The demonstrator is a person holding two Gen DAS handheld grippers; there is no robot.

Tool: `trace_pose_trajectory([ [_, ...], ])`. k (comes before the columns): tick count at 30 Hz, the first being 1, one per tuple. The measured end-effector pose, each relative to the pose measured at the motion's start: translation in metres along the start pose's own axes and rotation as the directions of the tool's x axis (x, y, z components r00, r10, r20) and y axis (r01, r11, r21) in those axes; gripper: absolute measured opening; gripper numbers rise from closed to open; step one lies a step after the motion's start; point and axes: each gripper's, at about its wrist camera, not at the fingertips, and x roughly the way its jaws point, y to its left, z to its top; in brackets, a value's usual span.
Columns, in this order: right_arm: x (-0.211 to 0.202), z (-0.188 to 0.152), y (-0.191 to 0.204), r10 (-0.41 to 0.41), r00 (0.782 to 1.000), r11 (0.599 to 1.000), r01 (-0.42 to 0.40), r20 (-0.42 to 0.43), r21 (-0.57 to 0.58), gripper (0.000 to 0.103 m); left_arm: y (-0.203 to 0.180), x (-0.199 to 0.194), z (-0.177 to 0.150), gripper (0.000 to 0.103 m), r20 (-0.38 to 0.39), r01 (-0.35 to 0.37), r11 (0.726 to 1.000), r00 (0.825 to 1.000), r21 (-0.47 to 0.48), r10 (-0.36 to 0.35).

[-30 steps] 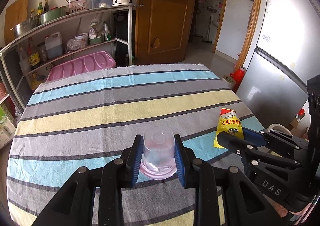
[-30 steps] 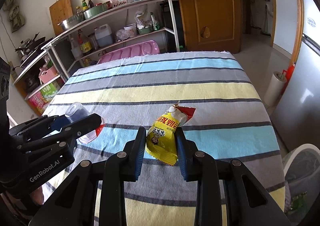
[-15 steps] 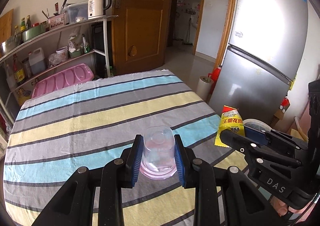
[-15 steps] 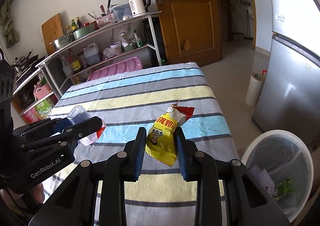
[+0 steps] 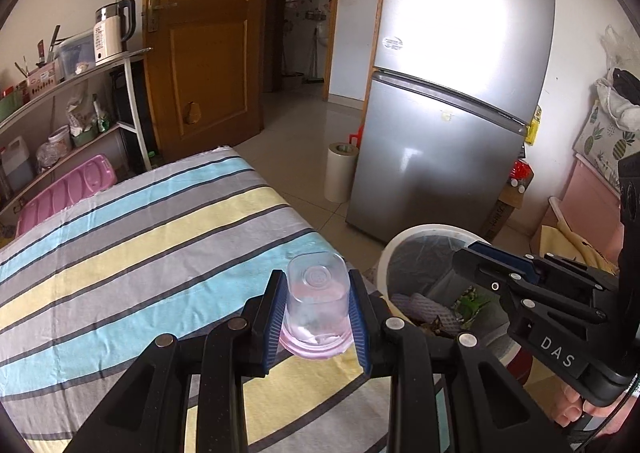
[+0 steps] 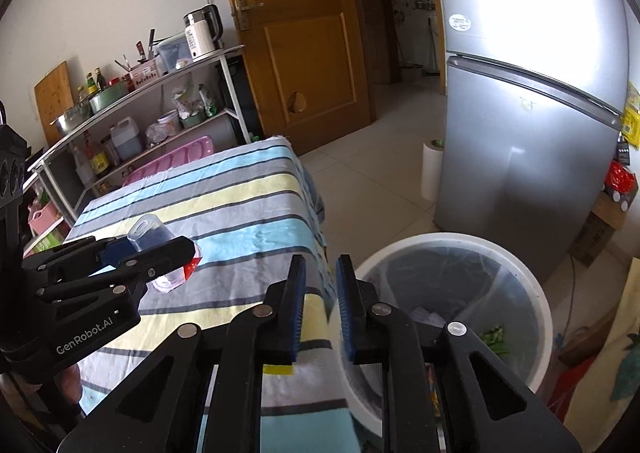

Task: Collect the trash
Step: 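Carry the clear cup and yellow packet with both tools over the white bin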

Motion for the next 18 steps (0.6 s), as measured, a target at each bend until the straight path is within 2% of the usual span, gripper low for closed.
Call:
trace_pose_trajectory([
  [4,-0.001,-0.006,-0.013,0.028,0.999,0.999,-0.027,-0.022,0.03,0.015,-0.007,0.006,-0.002,0.031,-0.013,0.004,1.0,1.0,0.01,-0.003],
  [10,0.021,-0.017,0.0,0.125,0.989,0.992,-0.122,-0.075,0.043,0.016,0.022,0.005,-0.005,0.031,-0.025,-0.048,0.998,0.999,-0.047,0.047],
  [11,0.025,-0.019,0.006,0.129,0.988,0.991,-0.127,-0.089,0.03,0.017,0.029,0.004,-0.006,0.031,-0.025,-0.057,0.997,0.998,-0.057,0.056],
  [13,0.034,-0.022,0.015,0.133,0.985,0.991,-0.132,-0.112,0.017,0.032,0.039,0.003,-0.008,0.031,-0.028,-0.063,0.995,0.998,-0.076,0.061],
  [15,0.041,-0.027,0.022,0.135,0.982,0.991,-0.134,-0.134,0.016,0.038,0.044,0.004,-0.012,0.031,-0.034,-0.072,0.994,0.997,-0.088,0.069],
  [18,0.051,-0.033,0.032,0.113,0.98,0.993,-0.115,-0.163,-0.004,0.039,0.049,0.004,-0.016,0.031,-0.042,-0.071,0.993,0.997,-0.097,0.067],
])
